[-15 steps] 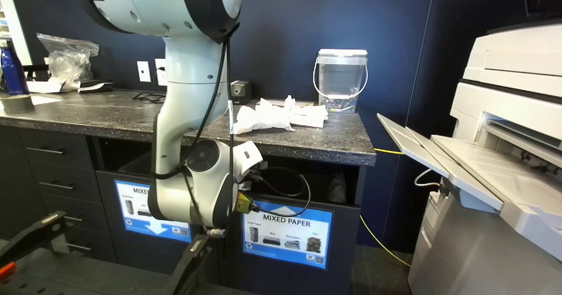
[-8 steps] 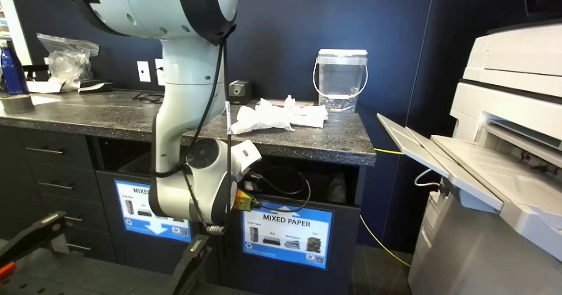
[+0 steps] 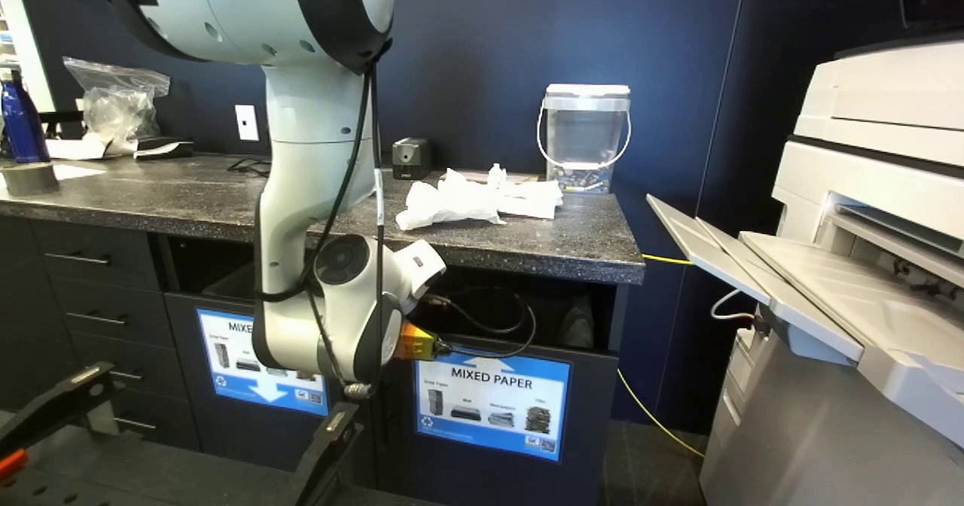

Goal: Put the papers in the bin to the right

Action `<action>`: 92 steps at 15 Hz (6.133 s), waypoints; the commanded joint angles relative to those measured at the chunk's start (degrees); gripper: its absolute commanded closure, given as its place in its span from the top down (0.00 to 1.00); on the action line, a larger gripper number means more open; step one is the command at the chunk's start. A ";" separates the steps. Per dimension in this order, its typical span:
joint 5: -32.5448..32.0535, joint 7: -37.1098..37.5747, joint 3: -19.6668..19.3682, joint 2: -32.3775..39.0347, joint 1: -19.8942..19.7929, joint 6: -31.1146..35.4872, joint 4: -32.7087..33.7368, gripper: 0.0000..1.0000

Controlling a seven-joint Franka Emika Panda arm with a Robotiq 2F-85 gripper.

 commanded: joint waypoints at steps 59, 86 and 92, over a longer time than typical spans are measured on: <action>-9.39 5.65 -0.63 -22.95 11.74 -63.90 25.53 1.00; -10.95 5.69 -0.83 -16.27 11.05 -74.63 35.19 0.08; -16.81 6.42 -4.01 -24.16 14.23 -79.18 24.68 0.10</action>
